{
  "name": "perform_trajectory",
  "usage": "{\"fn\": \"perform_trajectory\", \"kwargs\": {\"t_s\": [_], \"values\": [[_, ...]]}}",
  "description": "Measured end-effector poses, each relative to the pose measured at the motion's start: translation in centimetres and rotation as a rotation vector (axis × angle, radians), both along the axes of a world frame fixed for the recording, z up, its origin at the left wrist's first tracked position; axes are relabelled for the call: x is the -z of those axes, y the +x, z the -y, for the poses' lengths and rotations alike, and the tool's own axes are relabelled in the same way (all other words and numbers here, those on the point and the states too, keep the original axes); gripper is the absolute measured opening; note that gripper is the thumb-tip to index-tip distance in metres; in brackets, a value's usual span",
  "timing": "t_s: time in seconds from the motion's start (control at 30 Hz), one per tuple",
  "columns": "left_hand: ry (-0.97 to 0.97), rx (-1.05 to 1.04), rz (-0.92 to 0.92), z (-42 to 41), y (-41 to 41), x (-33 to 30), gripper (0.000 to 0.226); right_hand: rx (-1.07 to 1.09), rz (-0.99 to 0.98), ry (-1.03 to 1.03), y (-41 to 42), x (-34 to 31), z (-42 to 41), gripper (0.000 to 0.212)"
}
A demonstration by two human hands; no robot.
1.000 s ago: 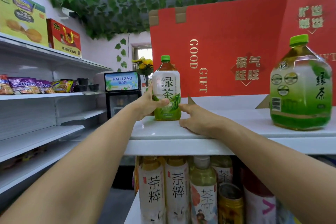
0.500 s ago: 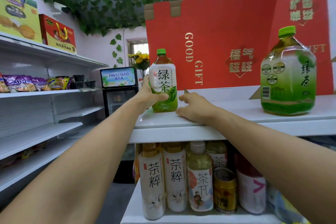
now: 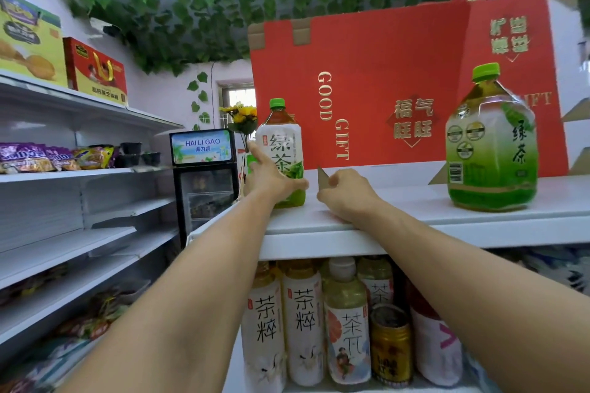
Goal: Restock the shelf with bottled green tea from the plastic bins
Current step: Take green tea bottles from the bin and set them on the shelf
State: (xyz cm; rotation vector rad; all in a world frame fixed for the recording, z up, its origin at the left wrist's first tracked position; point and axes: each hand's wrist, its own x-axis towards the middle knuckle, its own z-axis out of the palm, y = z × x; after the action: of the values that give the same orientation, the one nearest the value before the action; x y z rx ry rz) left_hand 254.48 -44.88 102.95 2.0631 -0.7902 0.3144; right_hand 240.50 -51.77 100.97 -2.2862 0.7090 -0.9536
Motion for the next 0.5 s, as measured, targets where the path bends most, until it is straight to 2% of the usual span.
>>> {"fn": "perform_trajectory", "kwargs": {"t_s": [0.27, 0.33, 0.4, 0.5], "values": [[-0.028, 0.03, -0.012, -1.1, 0.2, 0.2, 0.145, -0.005, 0.047, -0.005, 0.3, -0.1, 0.0, 0.027], [-0.043, 0.034, -0.035, -1.3, 0.2, 0.3, 0.147, -0.02, 0.148, -0.04, 0.3, -0.3, -0.3, 0.032], [-0.068, 0.048, -0.097, -1.4, -0.3, 0.3, 0.15, -0.046, 0.301, -0.116, -0.6, -0.4, -0.9, 0.038], [-0.116, 0.044, -0.133, -2.3, -1.9, 0.1, 0.142, -0.059, 0.368, -0.353, -4.4, 0.0, -1.0, 0.045]]}}
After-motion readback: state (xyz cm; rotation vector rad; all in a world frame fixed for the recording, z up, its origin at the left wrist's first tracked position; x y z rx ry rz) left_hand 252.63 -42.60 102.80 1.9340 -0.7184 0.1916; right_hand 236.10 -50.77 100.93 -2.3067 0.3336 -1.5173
